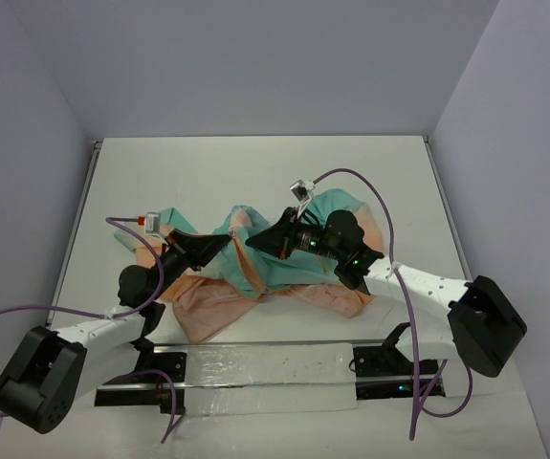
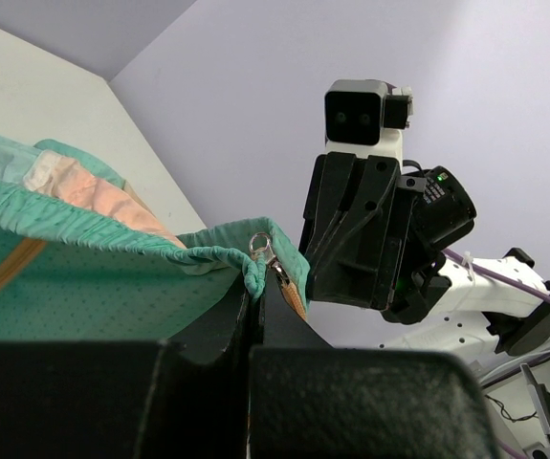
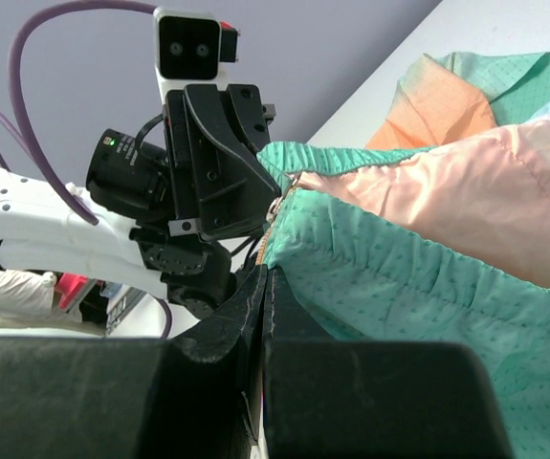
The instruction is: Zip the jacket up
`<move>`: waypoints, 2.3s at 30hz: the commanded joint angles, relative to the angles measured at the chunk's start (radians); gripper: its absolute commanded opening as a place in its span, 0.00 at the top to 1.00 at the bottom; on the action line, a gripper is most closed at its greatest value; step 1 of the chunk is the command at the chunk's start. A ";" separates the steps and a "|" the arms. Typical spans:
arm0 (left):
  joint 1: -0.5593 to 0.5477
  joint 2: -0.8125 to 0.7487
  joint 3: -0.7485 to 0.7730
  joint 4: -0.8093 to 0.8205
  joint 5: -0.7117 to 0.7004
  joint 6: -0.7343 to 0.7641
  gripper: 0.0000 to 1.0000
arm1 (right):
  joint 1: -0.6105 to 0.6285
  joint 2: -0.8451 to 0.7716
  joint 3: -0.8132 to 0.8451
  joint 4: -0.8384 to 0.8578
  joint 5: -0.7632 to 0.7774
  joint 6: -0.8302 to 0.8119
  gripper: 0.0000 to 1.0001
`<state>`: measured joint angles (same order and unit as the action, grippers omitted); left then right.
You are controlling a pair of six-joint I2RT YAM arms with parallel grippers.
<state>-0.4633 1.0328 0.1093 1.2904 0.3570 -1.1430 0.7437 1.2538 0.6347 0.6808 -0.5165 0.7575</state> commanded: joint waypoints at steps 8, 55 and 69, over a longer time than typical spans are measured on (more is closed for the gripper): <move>-0.011 -0.019 0.016 0.308 0.014 0.003 1.00 | 0.008 -0.003 0.069 -0.001 0.030 -0.037 1.00; -0.097 -0.079 0.038 0.080 -0.007 0.146 1.00 | 0.026 -0.030 0.086 -0.035 0.059 -0.043 1.00; -0.119 -0.134 0.043 -0.025 -0.018 0.211 1.00 | 0.025 -0.067 0.126 -0.162 0.096 -0.128 1.00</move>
<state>-0.5702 0.9392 0.1242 1.2744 0.3362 -0.9859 0.7639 1.2307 0.6936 0.5294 -0.4483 0.6810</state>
